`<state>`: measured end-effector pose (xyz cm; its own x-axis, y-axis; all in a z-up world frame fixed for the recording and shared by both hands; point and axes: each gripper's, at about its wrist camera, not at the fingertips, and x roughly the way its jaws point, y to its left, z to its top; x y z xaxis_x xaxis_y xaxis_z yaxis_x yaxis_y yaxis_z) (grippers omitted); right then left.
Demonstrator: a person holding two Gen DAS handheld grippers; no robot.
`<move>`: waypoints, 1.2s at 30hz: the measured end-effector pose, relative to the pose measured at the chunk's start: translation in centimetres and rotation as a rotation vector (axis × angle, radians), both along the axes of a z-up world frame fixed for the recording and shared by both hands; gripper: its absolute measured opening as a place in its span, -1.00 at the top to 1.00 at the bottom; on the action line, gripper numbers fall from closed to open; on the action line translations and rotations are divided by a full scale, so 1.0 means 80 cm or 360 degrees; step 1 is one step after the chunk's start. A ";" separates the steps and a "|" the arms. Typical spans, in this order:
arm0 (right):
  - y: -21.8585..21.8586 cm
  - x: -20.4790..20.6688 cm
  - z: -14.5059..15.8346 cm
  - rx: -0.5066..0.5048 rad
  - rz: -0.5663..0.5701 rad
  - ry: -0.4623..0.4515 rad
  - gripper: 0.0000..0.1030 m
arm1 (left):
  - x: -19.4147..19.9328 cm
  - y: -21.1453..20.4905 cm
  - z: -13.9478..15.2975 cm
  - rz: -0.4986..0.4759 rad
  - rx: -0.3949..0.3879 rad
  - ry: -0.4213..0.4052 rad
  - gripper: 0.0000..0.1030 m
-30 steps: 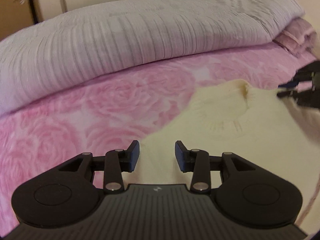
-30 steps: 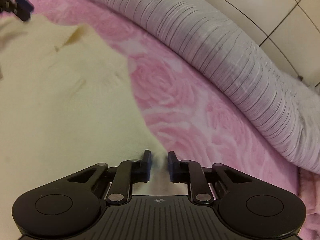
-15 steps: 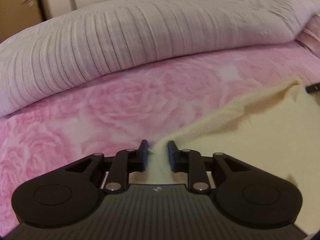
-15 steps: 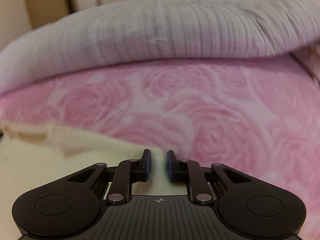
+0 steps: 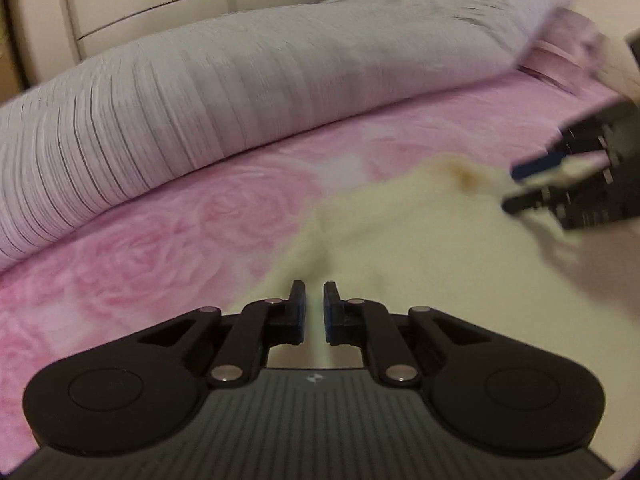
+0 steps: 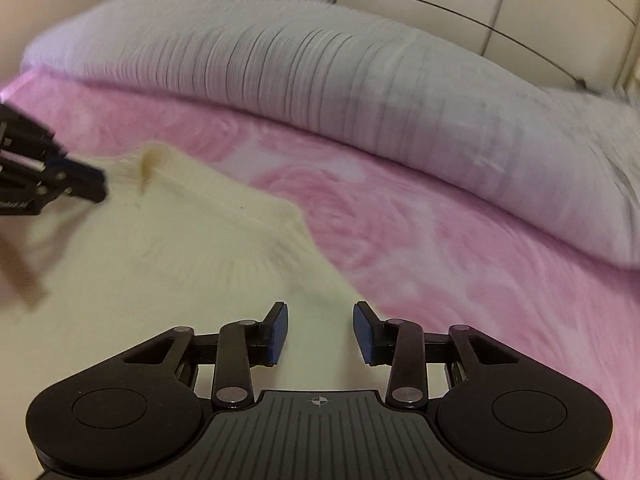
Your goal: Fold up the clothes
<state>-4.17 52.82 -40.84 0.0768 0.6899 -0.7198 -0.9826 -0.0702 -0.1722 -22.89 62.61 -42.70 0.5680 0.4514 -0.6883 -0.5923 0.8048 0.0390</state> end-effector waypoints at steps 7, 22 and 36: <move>0.023 0.071 0.022 0.0017 -0.0375 0.0591 0.18 | 0.003 0.032 0.025 0.0309 -0.0080 -0.0100 0.73; -0.344 -0.087 0.032 -0.0298 -0.0315 0.0178 0.18 | -0.228 -0.323 0.035 0.0372 -0.0200 0.0127 0.74; -0.614 -0.142 0.072 -0.0674 -0.0574 0.0289 0.17 | -0.358 -0.571 0.098 0.0737 -0.0571 0.0498 0.72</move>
